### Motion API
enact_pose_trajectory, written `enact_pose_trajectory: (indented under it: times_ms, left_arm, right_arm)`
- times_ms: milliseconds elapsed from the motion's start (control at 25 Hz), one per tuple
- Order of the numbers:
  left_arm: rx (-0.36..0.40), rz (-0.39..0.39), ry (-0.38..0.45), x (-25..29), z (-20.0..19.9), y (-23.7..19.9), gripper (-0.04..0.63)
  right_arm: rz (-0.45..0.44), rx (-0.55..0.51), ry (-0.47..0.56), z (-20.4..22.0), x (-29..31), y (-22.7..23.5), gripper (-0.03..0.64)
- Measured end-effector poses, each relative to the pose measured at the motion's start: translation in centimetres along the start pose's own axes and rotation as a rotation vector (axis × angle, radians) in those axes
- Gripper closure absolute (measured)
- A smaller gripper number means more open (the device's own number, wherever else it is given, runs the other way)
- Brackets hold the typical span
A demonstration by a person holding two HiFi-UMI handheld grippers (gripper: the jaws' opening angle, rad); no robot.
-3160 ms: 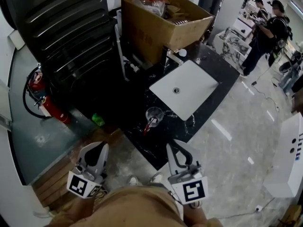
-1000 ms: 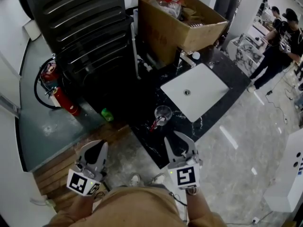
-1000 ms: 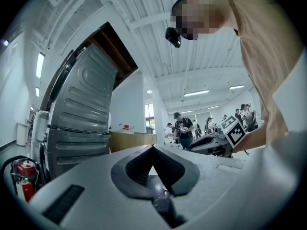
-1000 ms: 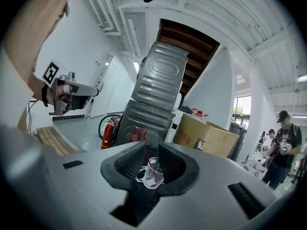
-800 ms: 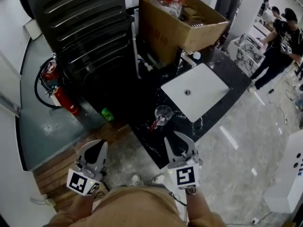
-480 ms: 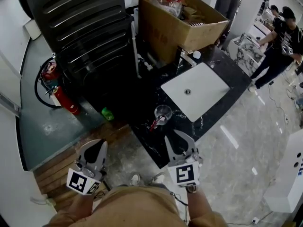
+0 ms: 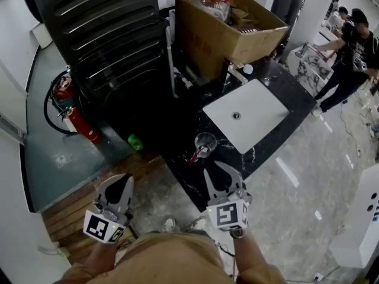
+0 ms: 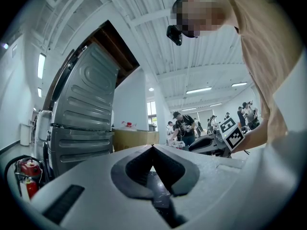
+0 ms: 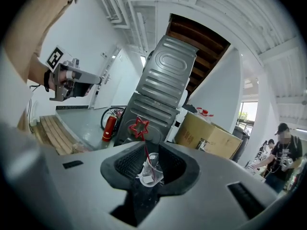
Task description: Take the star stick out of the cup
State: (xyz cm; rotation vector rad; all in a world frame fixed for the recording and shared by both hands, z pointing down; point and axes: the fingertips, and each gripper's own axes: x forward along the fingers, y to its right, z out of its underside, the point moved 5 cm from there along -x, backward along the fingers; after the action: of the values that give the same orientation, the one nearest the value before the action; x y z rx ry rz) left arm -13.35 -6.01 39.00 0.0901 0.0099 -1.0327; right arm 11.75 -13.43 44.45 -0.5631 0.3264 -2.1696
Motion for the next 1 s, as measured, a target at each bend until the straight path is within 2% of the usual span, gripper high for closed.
enact_pose_trajectory:
  times_ms: [1000]
  left_arm:
    - [0.005, -0.034, -0.005, 0.3, 0.2, -0.8, 0.595]
  right_arm:
    - [-0.014, -0.051, -0.017, 2.4, 3.5, -0.7, 0.534]
